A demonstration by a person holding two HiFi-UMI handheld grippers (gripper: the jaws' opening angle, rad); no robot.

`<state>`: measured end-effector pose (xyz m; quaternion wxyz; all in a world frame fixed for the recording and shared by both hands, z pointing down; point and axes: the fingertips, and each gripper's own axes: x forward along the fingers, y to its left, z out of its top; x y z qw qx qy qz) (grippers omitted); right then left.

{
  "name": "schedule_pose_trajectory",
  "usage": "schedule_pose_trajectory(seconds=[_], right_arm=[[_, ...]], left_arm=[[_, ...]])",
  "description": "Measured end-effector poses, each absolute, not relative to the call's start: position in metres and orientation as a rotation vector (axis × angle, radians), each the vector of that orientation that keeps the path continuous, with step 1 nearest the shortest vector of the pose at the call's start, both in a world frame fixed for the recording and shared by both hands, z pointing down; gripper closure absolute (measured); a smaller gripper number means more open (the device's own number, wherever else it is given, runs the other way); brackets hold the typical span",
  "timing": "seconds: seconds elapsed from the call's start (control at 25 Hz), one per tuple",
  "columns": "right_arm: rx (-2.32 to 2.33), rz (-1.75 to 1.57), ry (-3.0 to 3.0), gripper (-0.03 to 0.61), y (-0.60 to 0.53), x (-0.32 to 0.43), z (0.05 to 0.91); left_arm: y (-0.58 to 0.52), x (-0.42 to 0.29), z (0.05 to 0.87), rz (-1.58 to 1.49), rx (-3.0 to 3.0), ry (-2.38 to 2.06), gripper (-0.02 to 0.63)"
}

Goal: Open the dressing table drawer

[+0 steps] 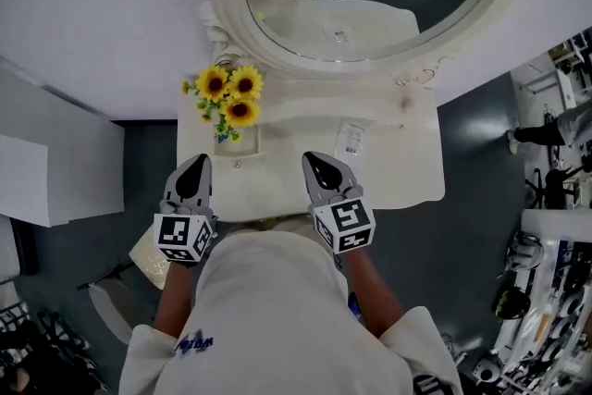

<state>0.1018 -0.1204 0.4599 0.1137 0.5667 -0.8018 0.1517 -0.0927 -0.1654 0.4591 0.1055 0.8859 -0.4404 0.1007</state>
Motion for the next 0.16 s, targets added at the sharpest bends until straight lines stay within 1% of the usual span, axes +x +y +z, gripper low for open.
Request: schedule_pose_trajectory(seconds=[0.16], right_arm=[[1.587,0.354,-2.384,0.568,-0.136,0.1,0.45]], left_arm=[[-0.172,-0.096,0.475,0.367,2.582,-1.286,0.606]])
